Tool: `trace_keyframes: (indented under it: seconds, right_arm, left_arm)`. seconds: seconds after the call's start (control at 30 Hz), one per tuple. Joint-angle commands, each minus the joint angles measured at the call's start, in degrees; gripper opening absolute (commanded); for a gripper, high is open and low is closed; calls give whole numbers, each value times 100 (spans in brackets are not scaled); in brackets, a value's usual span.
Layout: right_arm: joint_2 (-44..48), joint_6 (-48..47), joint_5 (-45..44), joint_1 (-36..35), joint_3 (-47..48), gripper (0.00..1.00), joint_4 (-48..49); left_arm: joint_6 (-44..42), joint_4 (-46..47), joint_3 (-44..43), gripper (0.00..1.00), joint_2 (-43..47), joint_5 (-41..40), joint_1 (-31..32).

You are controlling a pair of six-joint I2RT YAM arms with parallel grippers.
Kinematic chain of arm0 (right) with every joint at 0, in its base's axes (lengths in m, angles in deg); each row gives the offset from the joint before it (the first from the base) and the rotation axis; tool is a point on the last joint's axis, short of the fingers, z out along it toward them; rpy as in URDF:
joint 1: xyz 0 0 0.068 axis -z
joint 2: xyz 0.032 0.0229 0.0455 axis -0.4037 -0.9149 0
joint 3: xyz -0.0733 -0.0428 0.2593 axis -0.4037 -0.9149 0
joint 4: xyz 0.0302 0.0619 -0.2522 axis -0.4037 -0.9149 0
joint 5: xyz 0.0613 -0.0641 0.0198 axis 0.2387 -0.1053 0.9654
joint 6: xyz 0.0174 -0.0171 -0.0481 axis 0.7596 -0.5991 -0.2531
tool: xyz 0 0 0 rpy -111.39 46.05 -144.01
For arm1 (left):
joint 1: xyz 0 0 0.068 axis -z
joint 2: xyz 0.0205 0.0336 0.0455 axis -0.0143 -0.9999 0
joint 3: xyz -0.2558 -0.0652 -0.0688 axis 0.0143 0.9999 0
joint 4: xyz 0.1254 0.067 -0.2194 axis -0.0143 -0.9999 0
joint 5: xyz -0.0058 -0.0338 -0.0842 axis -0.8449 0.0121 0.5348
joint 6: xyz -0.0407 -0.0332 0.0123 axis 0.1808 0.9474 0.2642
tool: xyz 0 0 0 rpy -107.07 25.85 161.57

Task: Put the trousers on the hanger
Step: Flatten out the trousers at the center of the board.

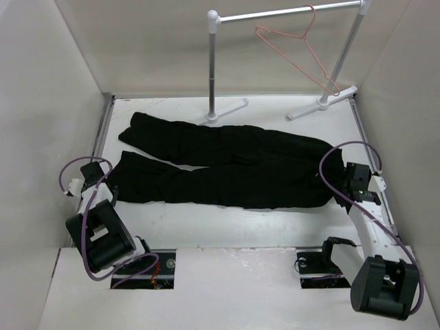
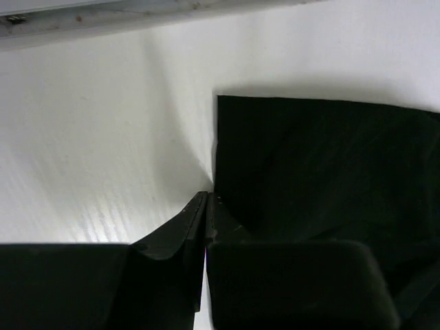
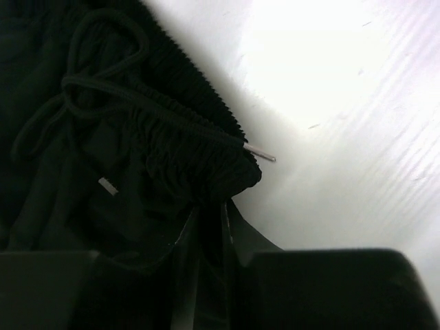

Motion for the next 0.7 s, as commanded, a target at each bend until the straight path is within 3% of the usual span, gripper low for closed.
trace_keyframes:
  seconds: [0.0,0.07,0.1,0.27,0.43,0.53,0.67]
  right_arm:
    - [-370,-156,-55,207,115,38,197]
    - [-730,-288,-90,190,282,66,130]
    - [-749,-263,-99,163,300,72,24]
    - [76,-201,-301,14,-244,70,-143]
    - [-317,-78,-152,-48,-131,58,-30]
    - [-862,-43,-47,-48,-113,41,294]
    - [-1181,-139,86,84,62,9,297]
  left_arm:
    - [107,-165,-155,0,305,-406,-57]
    - [142,-324,-208,0,525,-722,144]
    - [186,-350,-217,0,613,-854,267]
    - [186,-465,-533,0,596,-864,356]
    - [213,-465,-726,0,429,-838,514]
    - [213,-491,-814,0,411,-838,541]
    - [186,-710,-1034,0,552,-838,532]
